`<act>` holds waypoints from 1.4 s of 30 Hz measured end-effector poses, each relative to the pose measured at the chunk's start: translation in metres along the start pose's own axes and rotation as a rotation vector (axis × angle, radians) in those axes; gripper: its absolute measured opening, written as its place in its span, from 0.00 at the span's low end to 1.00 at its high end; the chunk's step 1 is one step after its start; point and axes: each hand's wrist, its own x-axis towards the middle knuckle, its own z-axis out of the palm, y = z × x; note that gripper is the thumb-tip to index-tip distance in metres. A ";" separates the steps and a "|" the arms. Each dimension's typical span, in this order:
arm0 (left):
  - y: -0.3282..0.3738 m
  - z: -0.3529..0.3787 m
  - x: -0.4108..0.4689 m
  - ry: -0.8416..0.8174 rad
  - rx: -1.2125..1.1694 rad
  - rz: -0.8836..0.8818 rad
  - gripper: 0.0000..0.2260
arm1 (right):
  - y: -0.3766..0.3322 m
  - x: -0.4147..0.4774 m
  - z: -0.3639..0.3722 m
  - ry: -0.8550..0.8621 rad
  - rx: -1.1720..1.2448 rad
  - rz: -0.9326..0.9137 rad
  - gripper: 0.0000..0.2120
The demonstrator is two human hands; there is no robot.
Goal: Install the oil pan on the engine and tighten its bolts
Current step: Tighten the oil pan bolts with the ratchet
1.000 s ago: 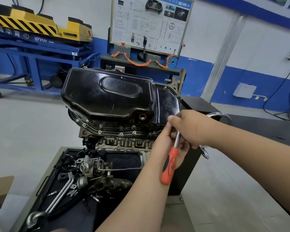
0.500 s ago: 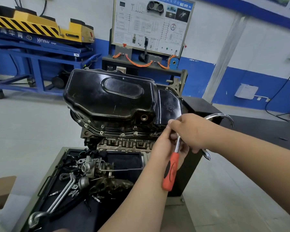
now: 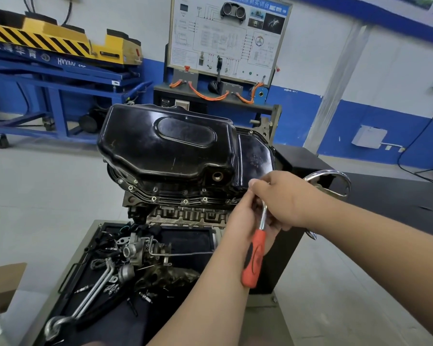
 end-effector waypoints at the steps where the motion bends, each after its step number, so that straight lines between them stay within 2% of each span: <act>1: 0.000 0.000 0.000 0.016 0.003 0.009 0.16 | 0.000 0.000 0.000 0.015 -0.010 -0.020 0.19; 3: 0.003 -0.001 0.001 0.049 0.017 -0.001 0.16 | -0.002 0.001 0.000 0.031 -0.141 -0.084 0.20; 6: 0.008 -0.003 -0.001 0.096 0.090 -0.022 0.18 | -0.003 0.003 -0.002 0.201 -0.628 -0.350 0.26; 8: 0.013 -0.004 -0.003 0.132 0.129 -0.034 0.15 | -0.001 0.004 -0.007 0.270 -0.735 -0.465 0.27; 10: 0.019 -0.002 -0.003 0.145 0.173 -0.040 0.14 | 0.000 0.002 -0.009 0.271 -0.719 -0.406 0.25; 13: 0.024 0.000 -0.004 0.116 0.200 -0.085 0.12 | -0.001 -0.011 0.000 0.321 -0.558 -0.245 0.21; 17: 0.028 -0.004 -0.004 0.123 0.268 -0.110 0.11 | -0.005 -0.023 0.006 0.357 -0.468 -0.076 0.22; 20: 0.034 -0.002 -0.005 0.135 0.331 -0.087 0.09 | -0.010 -0.023 0.005 0.316 -0.453 -0.042 0.19; 22: 0.039 -0.004 -0.008 0.230 0.551 0.012 0.09 | -0.012 -0.020 0.002 0.325 -0.487 -0.064 0.19; 23: 0.042 -0.008 -0.011 0.296 0.764 0.140 0.09 | -0.013 -0.019 -0.002 0.322 -0.498 -0.069 0.20; 25: 0.051 -0.016 -0.016 0.369 1.296 0.540 0.09 | -0.013 -0.014 -0.010 0.284 -0.489 -0.054 0.21; 27: 0.063 -0.018 -0.025 0.261 1.699 0.877 0.04 | -0.013 -0.009 -0.014 0.239 -0.450 -0.044 0.22; 29: 0.072 -0.015 -0.025 0.136 2.032 1.059 0.09 | -0.015 -0.006 -0.013 0.246 -0.454 -0.066 0.24; 31: 0.082 -0.009 -0.021 0.115 2.180 1.183 0.09 | -0.019 -0.005 -0.009 0.273 -0.514 -0.097 0.25; 34: 0.095 -0.002 -0.016 0.051 2.263 1.214 0.06 | -0.021 -0.006 -0.008 0.295 -0.584 -0.131 0.26; 37: 0.104 0.003 -0.011 -0.189 2.346 1.199 0.06 | -0.021 -0.009 -0.017 0.313 -0.682 -0.198 0.26; 40: 0.108 0.008 -0.010 -0.389 2.401 1.164 0.08 | -0.021 -0.009 -0.027 0.295 -0.842 -0.340 0.16; 42: 0.112 0.008 -0.009 -0.455 2.431 1.179 0.09 | -0.021 -0.007 -0.031 0.261 -0.936 -0.440 0.09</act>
